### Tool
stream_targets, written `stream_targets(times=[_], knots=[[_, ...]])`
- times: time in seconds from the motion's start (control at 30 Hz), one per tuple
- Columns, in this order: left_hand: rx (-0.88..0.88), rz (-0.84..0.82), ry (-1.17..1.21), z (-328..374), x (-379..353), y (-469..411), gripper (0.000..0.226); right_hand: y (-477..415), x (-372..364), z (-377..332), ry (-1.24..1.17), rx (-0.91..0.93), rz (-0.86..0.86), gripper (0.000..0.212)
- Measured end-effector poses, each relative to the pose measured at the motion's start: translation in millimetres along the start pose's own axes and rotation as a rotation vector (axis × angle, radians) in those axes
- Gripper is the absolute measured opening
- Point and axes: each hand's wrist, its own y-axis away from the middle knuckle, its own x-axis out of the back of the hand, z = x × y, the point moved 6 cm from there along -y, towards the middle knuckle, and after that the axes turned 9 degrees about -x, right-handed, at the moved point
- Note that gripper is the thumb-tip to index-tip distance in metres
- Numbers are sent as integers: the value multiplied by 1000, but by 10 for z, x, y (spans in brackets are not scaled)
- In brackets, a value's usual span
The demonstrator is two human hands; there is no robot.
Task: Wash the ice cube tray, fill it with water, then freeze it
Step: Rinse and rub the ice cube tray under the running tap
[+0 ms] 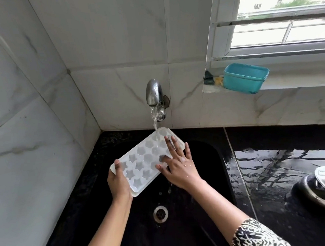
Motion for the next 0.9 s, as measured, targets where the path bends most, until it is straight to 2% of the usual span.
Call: stream_targets(times=[0.17,0.33,0.5,0.6,0.73,0.83,0.9], knots=[[-28,34,6,62,61,-20,20,5,-121,65,-100,-27,-96,49],[15,43,10,-13,52,24,32,-82,-8,-16,33,7,40,49],[-27,40,10,100,36,-28,27,-31,-84,13,-96,10,-40,47],[-19,37,4,58,60,-8,26,-66,-30,95,-9,38,-22,44],[-2,23,11,7,17,33,27,-77,-9,36,78,40,79,52],[-12,49,14,30,47,42,25,-29,-152,-16,-58,20,-5,57],[-30,55,6,51,95,33,24,-14,-189,41,-169,-7,-100,53]])
